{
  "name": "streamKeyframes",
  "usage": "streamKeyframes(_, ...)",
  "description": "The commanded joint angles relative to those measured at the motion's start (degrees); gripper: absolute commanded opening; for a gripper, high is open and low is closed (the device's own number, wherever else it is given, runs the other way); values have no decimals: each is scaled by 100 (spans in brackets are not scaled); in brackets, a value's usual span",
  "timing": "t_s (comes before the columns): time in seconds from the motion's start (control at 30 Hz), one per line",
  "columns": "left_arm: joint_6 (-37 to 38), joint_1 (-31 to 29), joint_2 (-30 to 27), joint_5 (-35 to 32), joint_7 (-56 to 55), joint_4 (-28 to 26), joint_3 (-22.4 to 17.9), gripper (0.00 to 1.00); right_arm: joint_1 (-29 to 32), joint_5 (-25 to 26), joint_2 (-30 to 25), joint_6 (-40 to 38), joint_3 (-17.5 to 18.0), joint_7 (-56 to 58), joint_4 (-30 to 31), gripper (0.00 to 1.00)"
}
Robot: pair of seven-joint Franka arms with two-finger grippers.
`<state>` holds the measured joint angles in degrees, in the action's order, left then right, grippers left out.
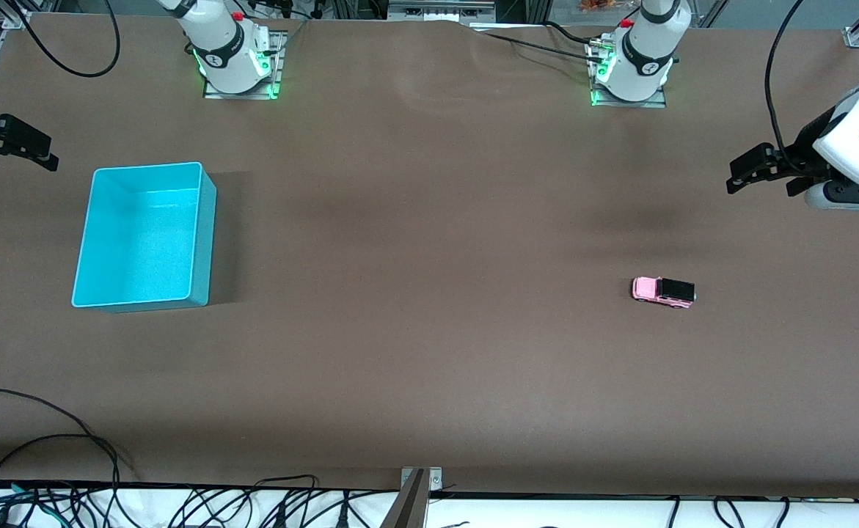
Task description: Wind and store pink jeep toy
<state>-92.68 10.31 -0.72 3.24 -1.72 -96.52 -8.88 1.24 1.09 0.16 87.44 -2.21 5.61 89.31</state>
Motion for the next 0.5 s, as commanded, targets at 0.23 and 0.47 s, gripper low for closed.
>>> streamKeyframes(0.23, 66, -47, 37, 71, -48, 28, 18, 100, -19, -101, 28, 18, -219, 151, -168, 100)
streamKeyframes(0.47, 75, -47, 37, 71, -39, 28, 18, 100, -27, -101, 28, 18, -210, 169, -168, 100)
